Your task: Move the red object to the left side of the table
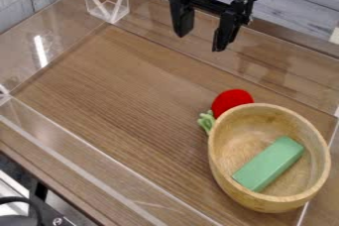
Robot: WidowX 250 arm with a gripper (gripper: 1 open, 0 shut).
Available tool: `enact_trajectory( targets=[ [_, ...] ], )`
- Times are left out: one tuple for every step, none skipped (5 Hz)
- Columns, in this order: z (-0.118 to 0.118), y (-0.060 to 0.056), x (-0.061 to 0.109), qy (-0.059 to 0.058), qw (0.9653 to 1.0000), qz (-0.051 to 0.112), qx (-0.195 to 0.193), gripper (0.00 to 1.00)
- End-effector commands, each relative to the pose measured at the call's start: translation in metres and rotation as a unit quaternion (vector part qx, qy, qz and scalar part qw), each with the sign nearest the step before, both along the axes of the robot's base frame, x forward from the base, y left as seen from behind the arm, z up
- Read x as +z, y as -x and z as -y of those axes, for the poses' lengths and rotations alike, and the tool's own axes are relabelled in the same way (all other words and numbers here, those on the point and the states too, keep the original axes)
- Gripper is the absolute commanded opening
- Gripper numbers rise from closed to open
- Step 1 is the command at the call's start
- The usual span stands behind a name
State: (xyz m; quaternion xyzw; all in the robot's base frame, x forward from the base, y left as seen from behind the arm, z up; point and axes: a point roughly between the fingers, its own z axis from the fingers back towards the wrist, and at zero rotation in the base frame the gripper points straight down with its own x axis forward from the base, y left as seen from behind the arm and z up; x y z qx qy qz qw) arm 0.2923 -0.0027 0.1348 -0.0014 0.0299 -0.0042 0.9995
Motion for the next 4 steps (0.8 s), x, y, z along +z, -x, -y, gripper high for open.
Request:
enact_trajectory(
  targets=[
    [0.005,0.000,-0.012,0.006,0.9994,-0.007,-0.034,1.00],
    [0.015,0.000,-0.027,0.014,0.9960,-0.009,-0.088,1.00],
    [0.028,-0.003,-0.039,0.021,0.9886,0.001,-0.149,1.00],
    [0.042,-0.007,-0.049,0.028,0.9799,0.009,-0.197,1.00]
  ],
)
